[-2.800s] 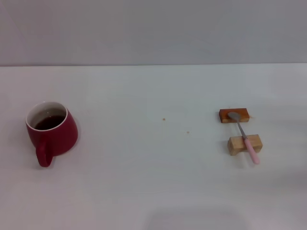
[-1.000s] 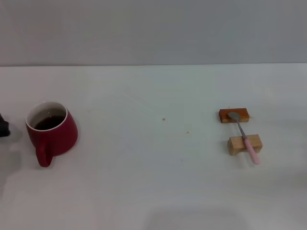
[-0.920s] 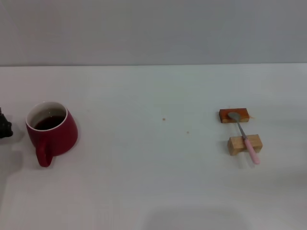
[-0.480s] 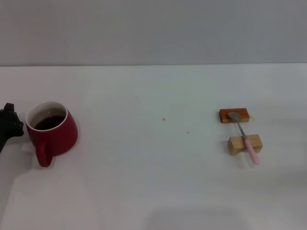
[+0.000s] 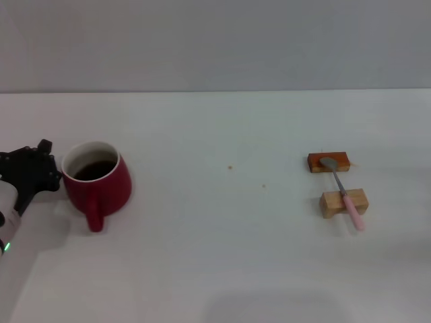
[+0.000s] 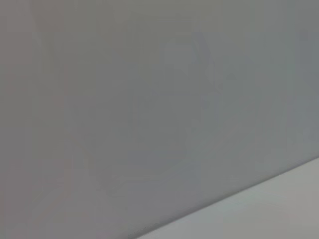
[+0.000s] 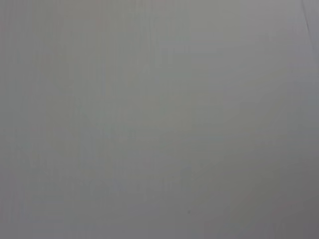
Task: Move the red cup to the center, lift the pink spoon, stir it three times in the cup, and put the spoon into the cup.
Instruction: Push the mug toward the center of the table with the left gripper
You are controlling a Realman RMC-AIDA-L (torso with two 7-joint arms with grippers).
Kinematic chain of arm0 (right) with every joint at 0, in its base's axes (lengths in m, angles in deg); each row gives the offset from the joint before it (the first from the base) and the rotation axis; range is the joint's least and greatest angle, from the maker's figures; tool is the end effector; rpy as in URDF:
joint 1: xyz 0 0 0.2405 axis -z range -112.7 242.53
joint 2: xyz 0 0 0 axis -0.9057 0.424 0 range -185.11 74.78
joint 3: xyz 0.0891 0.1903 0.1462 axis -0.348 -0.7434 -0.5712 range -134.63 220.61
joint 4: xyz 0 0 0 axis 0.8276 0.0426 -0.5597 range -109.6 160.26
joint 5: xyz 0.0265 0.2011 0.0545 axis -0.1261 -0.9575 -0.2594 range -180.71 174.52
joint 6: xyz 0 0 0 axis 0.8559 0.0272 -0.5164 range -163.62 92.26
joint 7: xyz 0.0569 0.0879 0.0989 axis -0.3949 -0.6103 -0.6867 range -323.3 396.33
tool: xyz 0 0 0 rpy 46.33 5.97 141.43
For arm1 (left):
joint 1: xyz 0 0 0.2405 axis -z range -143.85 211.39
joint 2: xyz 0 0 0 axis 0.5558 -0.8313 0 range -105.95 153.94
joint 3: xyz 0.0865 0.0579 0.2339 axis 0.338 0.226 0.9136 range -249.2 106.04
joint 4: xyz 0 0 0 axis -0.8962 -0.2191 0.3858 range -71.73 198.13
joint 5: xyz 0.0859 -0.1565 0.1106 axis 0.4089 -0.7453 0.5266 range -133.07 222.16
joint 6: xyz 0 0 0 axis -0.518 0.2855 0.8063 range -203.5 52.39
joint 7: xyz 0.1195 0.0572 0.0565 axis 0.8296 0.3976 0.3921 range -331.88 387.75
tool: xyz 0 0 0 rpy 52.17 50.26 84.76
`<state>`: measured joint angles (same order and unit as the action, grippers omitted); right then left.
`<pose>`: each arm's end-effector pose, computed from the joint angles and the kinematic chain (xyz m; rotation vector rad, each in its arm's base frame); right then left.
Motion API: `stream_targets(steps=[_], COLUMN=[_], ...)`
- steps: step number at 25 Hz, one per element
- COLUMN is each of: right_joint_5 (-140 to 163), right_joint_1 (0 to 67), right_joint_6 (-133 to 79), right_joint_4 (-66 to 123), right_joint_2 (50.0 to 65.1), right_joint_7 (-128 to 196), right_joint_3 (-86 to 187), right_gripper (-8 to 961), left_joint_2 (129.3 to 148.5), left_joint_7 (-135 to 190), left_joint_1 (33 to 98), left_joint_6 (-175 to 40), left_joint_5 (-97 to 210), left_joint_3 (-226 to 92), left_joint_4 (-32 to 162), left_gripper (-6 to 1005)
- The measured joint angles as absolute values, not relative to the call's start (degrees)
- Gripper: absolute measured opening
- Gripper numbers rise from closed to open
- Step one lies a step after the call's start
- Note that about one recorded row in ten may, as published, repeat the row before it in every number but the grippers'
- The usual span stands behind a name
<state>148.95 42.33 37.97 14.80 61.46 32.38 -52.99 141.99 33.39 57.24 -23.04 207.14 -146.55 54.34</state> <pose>0.3693 0.3249 0.0984 -1.0720 0.4247 0.6634 -0.3664 0.3305 -0.0159 -1.7524 -0.3991 -0.2492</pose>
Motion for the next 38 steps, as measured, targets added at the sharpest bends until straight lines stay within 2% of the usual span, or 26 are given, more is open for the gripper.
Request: stream_targets(steps=[38], right_joint_5=[149.3], right_joint_1=[43.2], right_joint_6=[38.0], right_joint_4=[13.6], right_joint_2=[61.82], right_joint_7=[32.4], right_joint_3=[-53.0], right_gripper=[643], left_joint_2=[142.65], left_joint_7=[32.7], left_joint_1=[56.1], left_joint_6=[-19.9], left_joint_5=[206.9], left_joint_3=[-126.2], left_joint_4=[47.5], left_gripper=[49])
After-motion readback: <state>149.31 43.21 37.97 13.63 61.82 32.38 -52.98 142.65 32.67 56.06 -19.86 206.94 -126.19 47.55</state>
